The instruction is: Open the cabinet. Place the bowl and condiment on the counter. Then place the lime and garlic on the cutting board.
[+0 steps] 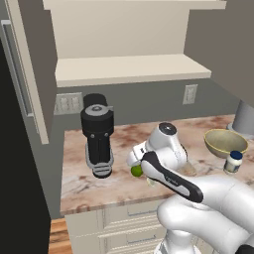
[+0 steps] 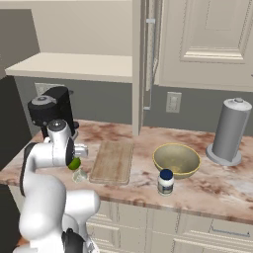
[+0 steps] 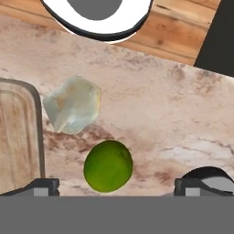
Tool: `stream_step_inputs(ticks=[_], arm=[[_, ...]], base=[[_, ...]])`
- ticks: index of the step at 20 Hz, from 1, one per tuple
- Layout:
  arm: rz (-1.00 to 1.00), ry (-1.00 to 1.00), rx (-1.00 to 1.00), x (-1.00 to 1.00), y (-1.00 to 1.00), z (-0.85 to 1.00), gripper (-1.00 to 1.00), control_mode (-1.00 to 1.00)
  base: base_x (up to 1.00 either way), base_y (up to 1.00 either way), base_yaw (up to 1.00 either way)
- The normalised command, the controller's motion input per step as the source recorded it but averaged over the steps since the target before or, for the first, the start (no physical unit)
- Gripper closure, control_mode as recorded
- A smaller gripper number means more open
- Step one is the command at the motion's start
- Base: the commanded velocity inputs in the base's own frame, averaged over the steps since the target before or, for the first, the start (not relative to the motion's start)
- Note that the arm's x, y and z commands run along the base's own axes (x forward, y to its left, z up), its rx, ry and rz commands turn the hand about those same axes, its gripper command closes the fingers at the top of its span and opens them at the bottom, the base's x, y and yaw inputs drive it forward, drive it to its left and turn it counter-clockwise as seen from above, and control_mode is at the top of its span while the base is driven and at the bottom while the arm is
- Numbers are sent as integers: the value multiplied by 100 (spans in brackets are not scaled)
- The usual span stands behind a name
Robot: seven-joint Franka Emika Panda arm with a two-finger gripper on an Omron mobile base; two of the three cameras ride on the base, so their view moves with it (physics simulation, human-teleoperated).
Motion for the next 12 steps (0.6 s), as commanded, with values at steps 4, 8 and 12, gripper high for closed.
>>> stream_step_inputs(ticks=[4,8,12], arm=[[0,0,-1,0,0,-25,-100,-100],[0,0,-1,2,0,-22,-100,-100],[0,0,-1,1,0,-27,-100,-100]], base=[[0,0,0],[0,0,0],[0,0,0]])
